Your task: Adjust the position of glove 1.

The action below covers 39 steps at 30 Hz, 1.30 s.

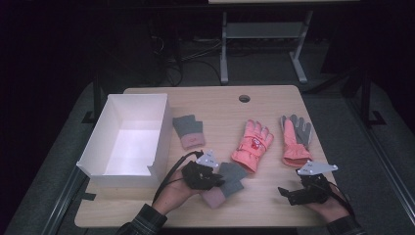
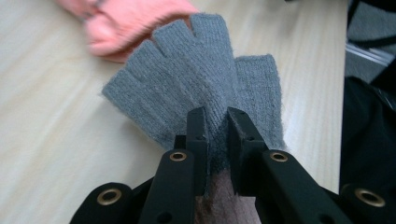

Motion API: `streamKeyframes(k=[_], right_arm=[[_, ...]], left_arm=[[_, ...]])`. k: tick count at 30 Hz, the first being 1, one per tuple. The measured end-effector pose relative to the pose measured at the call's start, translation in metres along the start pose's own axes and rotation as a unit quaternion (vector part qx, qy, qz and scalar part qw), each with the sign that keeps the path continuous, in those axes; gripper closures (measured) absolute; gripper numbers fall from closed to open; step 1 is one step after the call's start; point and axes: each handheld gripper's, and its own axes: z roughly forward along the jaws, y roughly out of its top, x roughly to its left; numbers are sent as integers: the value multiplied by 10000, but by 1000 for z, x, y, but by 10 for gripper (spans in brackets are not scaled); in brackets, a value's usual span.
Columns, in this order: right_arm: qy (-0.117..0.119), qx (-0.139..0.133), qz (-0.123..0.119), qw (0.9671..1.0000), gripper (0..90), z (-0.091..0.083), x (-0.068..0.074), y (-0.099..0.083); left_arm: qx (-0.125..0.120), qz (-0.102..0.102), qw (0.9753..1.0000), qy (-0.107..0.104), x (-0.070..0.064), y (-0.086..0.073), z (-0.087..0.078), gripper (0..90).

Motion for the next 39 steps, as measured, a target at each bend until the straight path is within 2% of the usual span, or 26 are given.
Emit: streamKeyframes(k=[4, 8, 12, 17, 23, 25, 31, 35, 39], right_arm=[[-3, -6, 5, 10000, 54, 0, 0, 0], [-22, -3, 2, 10000, 54, 1, 0, 0], [-36, 8, -2, 10000, 54, 1, 1, 0], [-42, 33, -31, 10000, 54, 2, 0, 0], [-57, 52, -58, 10000, 54, 1, 0, 0], [-66, 48, -58, 9999, 54, 2, 0, 0], [-89, 45, -48, 9999, 54, 1, 0, 0], [-90, 74, -31, 9999, 54, 2, 0, 0], [-100, 78, -22, 9999, 54, 2, -1, 0]], left_arm=[[38, 213, 9998, -30, -5, 2, 10, 793], [3, 257, 9996, -99, -7, 5, 17, 792], [33, 397, 9991, -172, -10, 10, 26, 783], [164, 465, 9985, -226, -11, 12, 37, 771], [174, 431, 9986, -243, -9, 9, 41, 712], [83, 370, 9989, -260, -9, 9, 39, 701], [-30, 288, 9994, -203, -5, 8, 35, 577], [-138, 203, 9997, -15, 1, 8, 30, 503], [-188, 28, 9997, 177, 13, 11, 21, 524]])
